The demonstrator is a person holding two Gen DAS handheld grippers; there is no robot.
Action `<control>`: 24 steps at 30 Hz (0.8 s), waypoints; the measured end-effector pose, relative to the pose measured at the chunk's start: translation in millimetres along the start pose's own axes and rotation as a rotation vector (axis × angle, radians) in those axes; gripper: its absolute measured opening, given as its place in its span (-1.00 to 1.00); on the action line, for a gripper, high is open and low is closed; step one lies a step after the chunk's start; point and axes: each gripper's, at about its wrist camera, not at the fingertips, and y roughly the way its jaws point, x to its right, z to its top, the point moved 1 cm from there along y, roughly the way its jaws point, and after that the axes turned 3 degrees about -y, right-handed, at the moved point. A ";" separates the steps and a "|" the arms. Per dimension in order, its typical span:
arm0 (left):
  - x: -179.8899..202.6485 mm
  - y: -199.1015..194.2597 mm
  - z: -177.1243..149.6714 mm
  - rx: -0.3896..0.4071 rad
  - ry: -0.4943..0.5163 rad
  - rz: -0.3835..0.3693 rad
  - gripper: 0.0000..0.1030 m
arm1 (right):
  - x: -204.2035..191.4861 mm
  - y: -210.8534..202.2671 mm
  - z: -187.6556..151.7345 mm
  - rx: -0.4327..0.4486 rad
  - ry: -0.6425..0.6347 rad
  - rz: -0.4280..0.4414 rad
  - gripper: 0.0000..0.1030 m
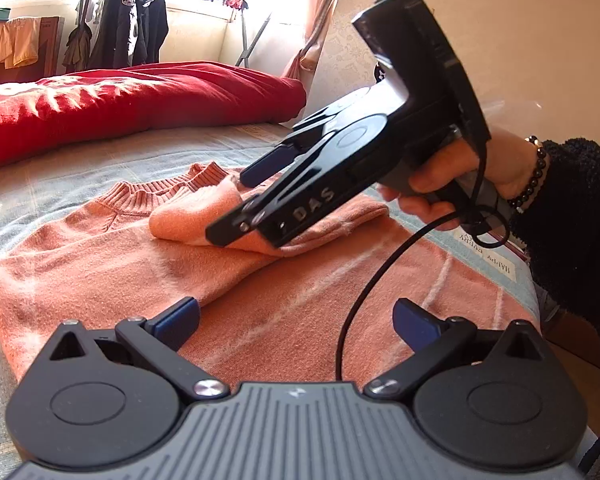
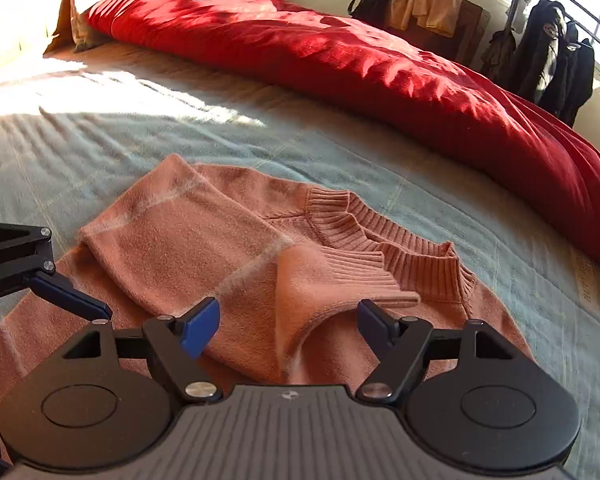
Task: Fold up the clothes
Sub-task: 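Lower the sleeve onto the body and open the right tool, then press the folded sleeve flat with the right tool, then withdraw it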
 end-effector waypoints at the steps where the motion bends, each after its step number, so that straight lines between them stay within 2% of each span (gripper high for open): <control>1: 0.0 0.3 -0.1 -0.001 0.001 0.001 0.98 | 3.4 2.7 -2.0 -0.002 0.017 -0.013 0.55; 7: 0.3 1.5 -2.3 -0.011 0.003 0.005 0.98 | 23.5 19.0 -13.9 -0.015 0.121 -0.088 0.79; 14: -0.7 2.3 -3.2 -0.020 -0.003 0.011 0.98 | 45.0 37.4 -26.6 -0.025 0.236 -0.171 0.79; 16: -1.0 3.0 -3.6 -0.024 -0.003 0.014 0.98 | 30.3 38.0 -15.1 0.015 0.204 -0.141 0.79; 21: -0.6 3.4 -4.3 -0.029 -0.003 0.020 0.98 | 4.1 39.3 7.7 0.040 0.115 -0.075 0.79; 24: 0.1 2.1 -4.5 -0.026 -0.002 0.019 0.98 | 9.2 30.3 4.9 0.060 0.129 -0.071 0.79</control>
